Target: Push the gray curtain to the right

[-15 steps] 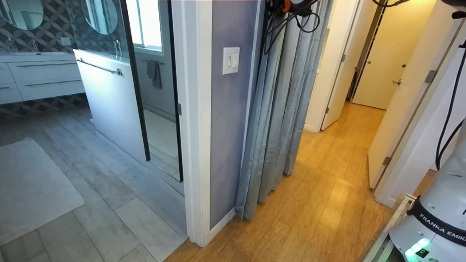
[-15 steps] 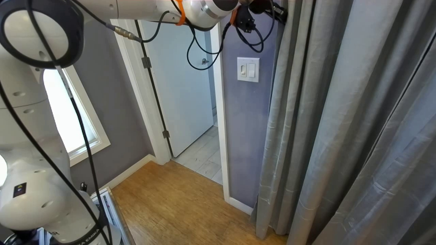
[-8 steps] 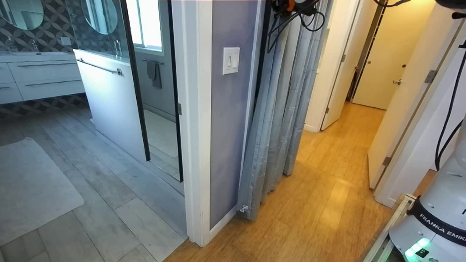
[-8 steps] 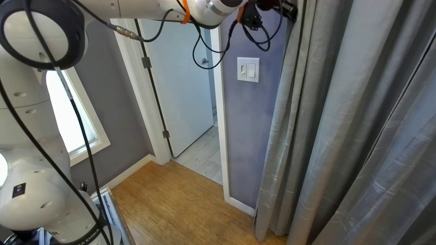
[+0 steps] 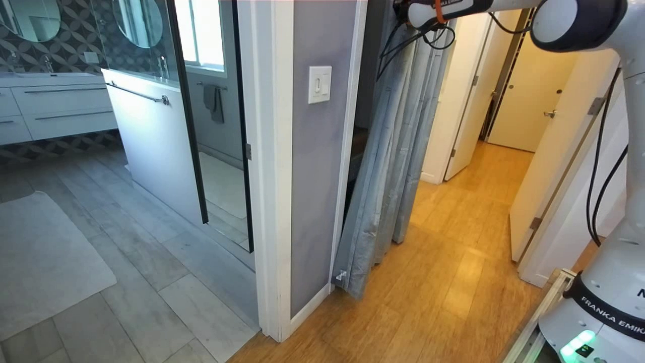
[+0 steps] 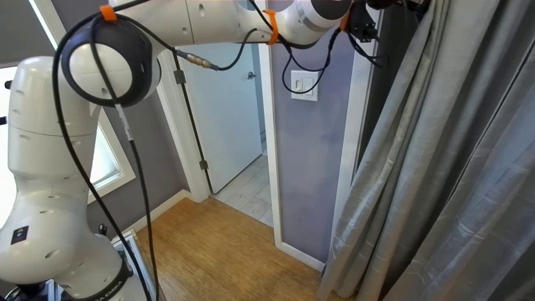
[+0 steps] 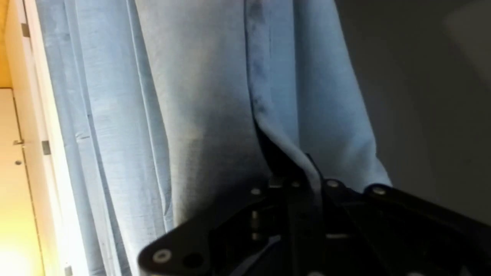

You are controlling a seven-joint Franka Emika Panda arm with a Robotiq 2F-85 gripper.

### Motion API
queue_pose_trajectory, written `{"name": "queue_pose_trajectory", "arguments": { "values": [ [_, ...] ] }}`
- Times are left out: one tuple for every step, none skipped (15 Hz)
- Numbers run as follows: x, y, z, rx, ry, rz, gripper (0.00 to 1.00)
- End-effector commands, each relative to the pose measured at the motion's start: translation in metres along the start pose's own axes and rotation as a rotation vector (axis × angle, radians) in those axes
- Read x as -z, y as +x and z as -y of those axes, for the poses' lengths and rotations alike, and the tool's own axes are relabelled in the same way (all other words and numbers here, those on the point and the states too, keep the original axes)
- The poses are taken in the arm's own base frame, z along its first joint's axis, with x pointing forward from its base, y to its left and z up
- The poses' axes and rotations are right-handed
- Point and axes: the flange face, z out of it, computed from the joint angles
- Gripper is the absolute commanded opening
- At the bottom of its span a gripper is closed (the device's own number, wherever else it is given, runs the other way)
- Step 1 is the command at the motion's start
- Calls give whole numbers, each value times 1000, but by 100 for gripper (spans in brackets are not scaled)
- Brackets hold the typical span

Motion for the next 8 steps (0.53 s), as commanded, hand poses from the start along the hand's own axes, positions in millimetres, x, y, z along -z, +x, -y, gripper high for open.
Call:
{"name": "queue_pose_trajectory", "arguments": {
  "values": [
    [-25, 22, -18, -82, -51, -119, 1],
    [-29, 27, -27, -113, -73, -131, 1],
    [-33, 31, -35, -150, -92, -131, 1],
    [-36, 34, -40, -187, -98, -128, 1],
    [-38, 35, -42, -217, -99, -125, 1],
    [-38, 36, -40, -235, -97, -122, 1],
    [-37, 35, -33, -246, -83, -116, 1],
    [-37, 32, -28, -253, -81, -112, 1]
  ]
}}
